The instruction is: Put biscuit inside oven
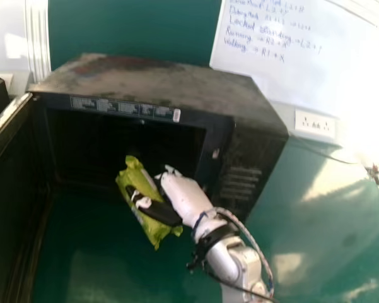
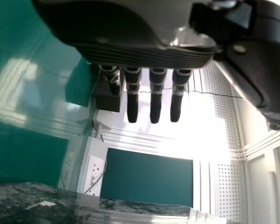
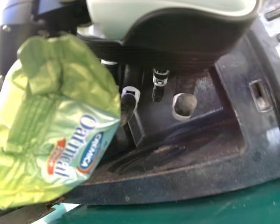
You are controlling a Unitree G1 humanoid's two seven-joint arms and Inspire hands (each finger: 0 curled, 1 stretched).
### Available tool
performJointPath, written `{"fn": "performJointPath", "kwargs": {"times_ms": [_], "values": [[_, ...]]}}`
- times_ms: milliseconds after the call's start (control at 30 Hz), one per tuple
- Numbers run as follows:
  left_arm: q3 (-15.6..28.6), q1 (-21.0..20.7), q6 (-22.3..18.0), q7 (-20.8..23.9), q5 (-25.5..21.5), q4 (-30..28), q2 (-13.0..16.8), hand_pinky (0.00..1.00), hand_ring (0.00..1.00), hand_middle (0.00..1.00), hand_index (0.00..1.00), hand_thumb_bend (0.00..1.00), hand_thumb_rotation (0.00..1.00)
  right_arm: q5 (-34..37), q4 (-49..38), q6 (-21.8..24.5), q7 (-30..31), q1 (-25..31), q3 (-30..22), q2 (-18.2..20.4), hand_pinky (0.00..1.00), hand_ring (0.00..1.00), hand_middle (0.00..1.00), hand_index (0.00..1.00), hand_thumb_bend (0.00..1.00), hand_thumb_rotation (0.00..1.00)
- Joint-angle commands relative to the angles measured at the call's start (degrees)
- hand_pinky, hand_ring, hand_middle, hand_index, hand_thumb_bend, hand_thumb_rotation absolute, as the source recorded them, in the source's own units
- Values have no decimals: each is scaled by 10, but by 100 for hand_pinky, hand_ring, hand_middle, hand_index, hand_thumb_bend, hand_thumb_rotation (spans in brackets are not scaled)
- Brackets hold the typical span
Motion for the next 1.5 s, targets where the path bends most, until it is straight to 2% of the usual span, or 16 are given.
{"fn": "performJointPath", "kwargs": {"times_ms": [0, 400, 800, 967, 1267, 1467], "values": [[2, 3, -3, 1, 0, -3, -1, 75, 83, 88, 86, 85, 89, -9, 8, 5, -7, -23, 7, 6, 0, 0, 0, 8, 59, 0], [0, 6, -3, 4, 4, -8, -5, 73, 83, 87, 84, 87, 89, -34, 74, 15, -26, -86, 23, 29, 0, 0, 0, 8, 60, 0], [-1, 9, -6, 5, 9, -13, -8, 64, 79, 84, 82, 85, 83, -20, 193, -20, -87, -168, 23, 40, 0, 0, 0, 8, 60, 0], [0, 10, -7, 1, 6, -11, -7, 62, 77, 83, 81, 86, 86, -26, 248, -31, -107, -201, 32, 41, 0, 0, 0, 8, 59, 0], [-1, 14, -5, 8, 7, -17, -13, 65, 79, 83, 82, 83, 83, -10, 352, -44, -129, -265, 36, 51, 0, 0, 0, 8, 61, 0], [0, 15, -13, -3, 10, -11, -9, 69, 77, 82, 81, 84, 84, -6, 408, -49, -151, -298, 41, 54, 0, 0, 0, 8, 61, 0]]}}
